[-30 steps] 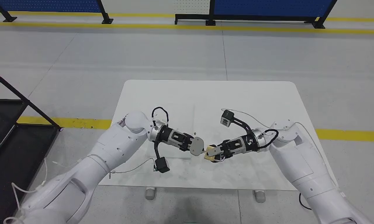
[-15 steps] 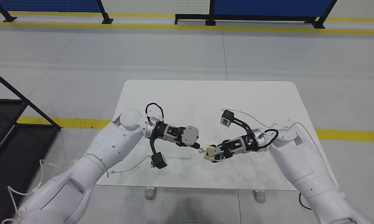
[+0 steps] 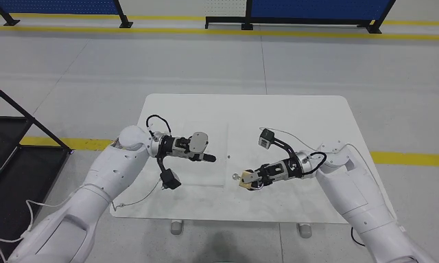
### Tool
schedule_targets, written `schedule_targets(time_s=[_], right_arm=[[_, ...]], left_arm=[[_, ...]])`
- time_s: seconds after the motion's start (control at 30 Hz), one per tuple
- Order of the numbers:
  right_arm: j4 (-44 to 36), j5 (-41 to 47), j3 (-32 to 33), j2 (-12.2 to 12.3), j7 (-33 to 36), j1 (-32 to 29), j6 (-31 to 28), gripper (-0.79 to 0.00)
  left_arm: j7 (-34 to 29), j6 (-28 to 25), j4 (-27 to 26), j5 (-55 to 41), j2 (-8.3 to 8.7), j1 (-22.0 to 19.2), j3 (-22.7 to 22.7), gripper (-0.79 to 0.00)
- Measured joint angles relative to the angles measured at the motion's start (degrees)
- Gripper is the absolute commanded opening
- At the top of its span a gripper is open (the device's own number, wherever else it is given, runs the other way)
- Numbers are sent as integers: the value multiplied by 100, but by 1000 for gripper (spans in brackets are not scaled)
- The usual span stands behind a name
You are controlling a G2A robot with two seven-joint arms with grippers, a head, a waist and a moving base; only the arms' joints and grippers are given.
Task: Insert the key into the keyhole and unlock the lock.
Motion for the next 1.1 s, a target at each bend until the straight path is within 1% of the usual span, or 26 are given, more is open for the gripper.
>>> schedule_targets(time_s=[0.1, 0.27, 0.43, 0.63, 0.9, 1.1], right_arm=[[-78, -113, -44, -3, -42, 90, 12, -785], [60, -121, -208, -69, 16, 467, 39, -785], [418, 51, -384, -172, 77, 909, 51, -785], [969, 407, -612, -321, 74, 1265, 56, -785], [1500, 917, -816, -481, 118, 1368, 36, -785], [1533, 994, -829, -496, 157, 1354, -2, -785]], left_arm=[[16, -16, 8, 132, 6, -4, 10, 0], [10, -10, 15, 157, 6, -9, 16, 0], [10, -10, 14, 156, 6, -8, 16, 0], [10, -10, 14, 156, 6, -8, 16, 0], [10, -10, 14, 156, 6, -8, 16, 0], [10, -10, 14, 156, 6, -8, 16, 0]])
